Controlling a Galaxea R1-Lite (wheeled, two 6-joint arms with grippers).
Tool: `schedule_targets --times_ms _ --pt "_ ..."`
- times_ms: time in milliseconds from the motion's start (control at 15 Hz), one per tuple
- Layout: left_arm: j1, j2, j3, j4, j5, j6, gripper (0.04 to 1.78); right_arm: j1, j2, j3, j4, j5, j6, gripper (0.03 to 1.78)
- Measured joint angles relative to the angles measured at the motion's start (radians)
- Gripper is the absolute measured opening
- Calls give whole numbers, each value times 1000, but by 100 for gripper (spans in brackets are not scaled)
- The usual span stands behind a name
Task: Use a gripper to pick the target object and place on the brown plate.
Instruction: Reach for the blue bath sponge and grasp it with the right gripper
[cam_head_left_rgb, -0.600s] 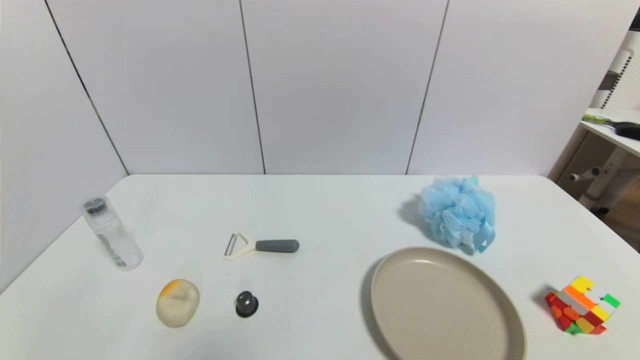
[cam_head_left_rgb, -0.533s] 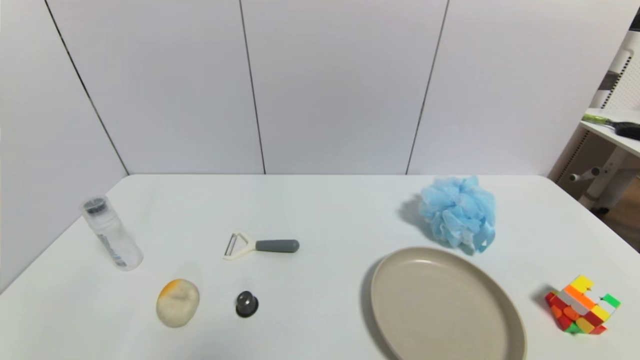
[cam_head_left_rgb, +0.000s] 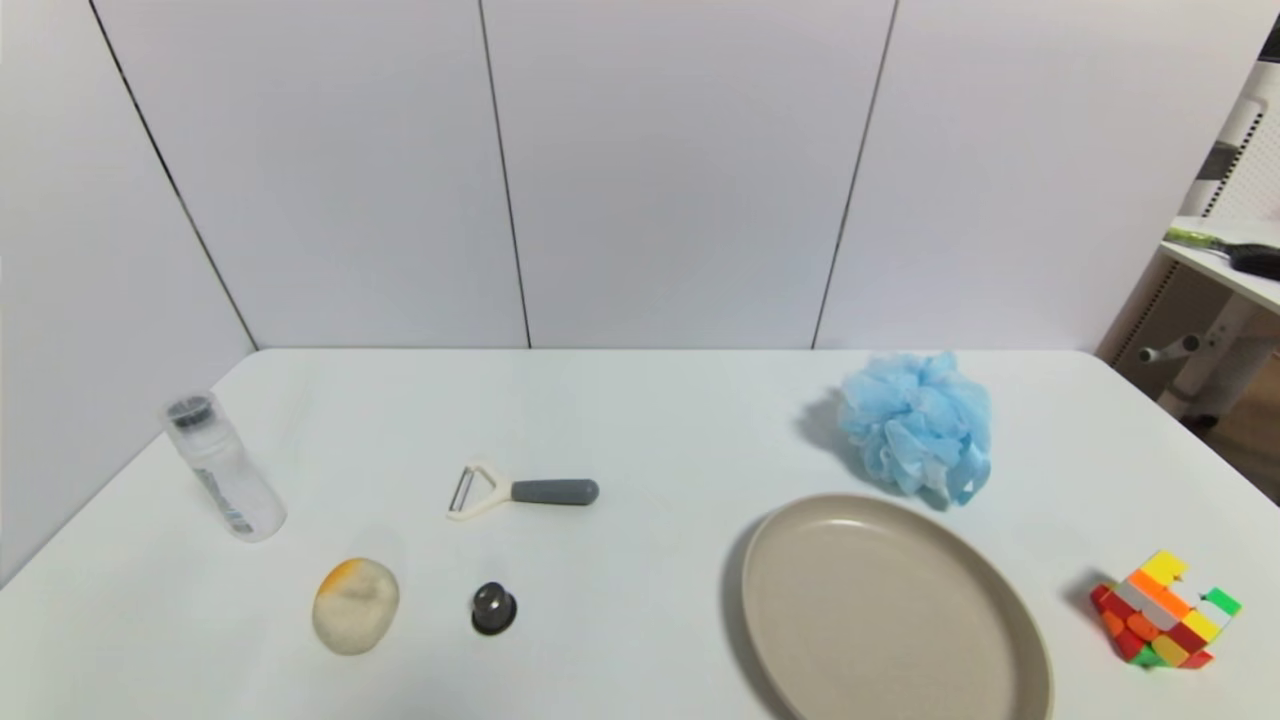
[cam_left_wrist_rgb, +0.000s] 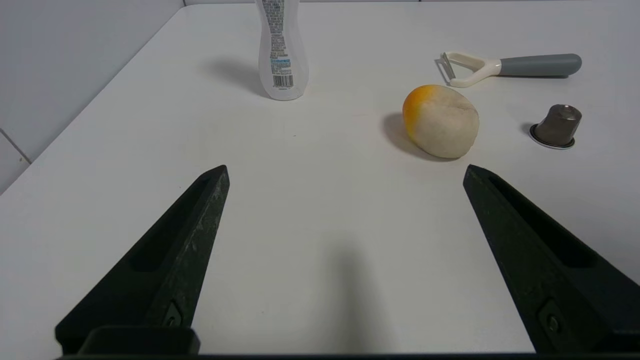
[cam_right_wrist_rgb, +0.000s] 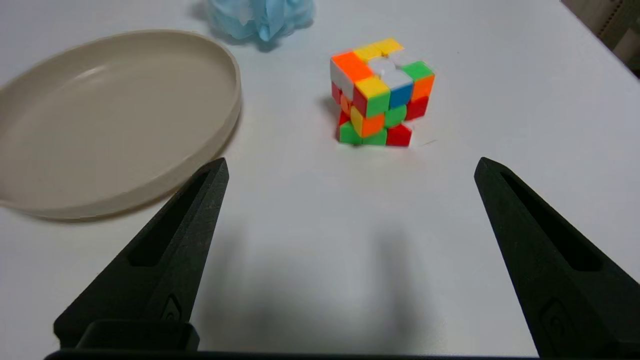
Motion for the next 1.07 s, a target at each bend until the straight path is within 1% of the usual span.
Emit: schedule_targets --times_ms 133,333,600,800,933,1067 --pt "-1 0 0 0 0 0 169 -1 115 -139 0 4 -3 170" --pt "0 0 0 0 0 0 169 4 312 -379 -5 4 -6 170" --pt "0 0 0 0 0 0 169 64 613 -681 -16 4 -9 170" --pt "0 0 0 0 0 0 169 109 838 -874 -8 7 -7 170" --pt "0 0 0 0 0 0 169 127 981 -990 3 21 -6 170" --pt "0 0 0 0 0 0 169 131 1116 -1091 47 42 -14 170"
